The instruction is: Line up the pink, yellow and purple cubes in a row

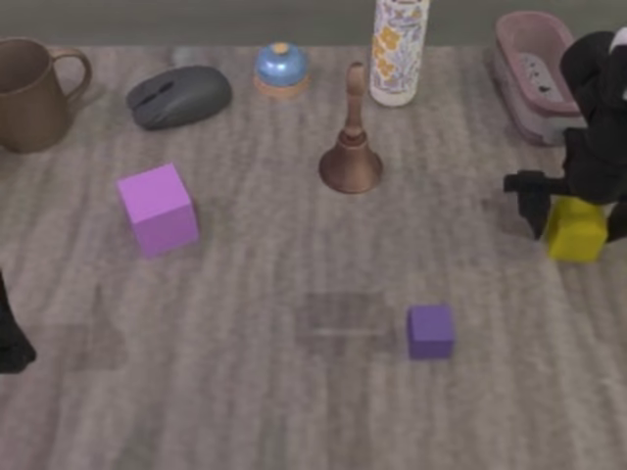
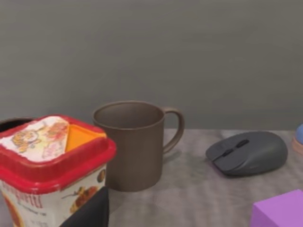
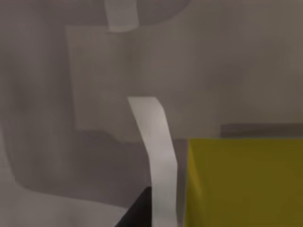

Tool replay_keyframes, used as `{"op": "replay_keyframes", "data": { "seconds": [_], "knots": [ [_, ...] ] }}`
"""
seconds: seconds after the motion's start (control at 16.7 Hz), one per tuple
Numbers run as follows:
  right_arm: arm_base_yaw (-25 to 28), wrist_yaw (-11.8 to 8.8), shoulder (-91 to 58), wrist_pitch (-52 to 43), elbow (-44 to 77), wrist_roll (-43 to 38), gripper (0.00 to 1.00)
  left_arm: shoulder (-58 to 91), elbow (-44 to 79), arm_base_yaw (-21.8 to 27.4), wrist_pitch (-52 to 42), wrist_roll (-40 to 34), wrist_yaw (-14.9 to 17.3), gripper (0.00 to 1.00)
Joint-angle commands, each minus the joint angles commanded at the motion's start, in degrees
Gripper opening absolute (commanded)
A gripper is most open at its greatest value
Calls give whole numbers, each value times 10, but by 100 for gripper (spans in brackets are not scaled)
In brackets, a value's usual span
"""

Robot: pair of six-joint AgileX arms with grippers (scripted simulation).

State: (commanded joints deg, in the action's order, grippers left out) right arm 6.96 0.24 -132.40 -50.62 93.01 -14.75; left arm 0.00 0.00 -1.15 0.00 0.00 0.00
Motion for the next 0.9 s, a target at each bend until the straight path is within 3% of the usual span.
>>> {"op": "replay_keyframes", "data": {
  "seconds": [0.3, 0.9],
  "knots": [
    [0, 0, 0, 0, 0, 0, 2, 0, 0, 0, 0, 0, 0, 100],
    [-1, 3, 15, -7, 6, 1, 0, 0, 0, 0, 0, 0, 0, 100]
  ]
}}
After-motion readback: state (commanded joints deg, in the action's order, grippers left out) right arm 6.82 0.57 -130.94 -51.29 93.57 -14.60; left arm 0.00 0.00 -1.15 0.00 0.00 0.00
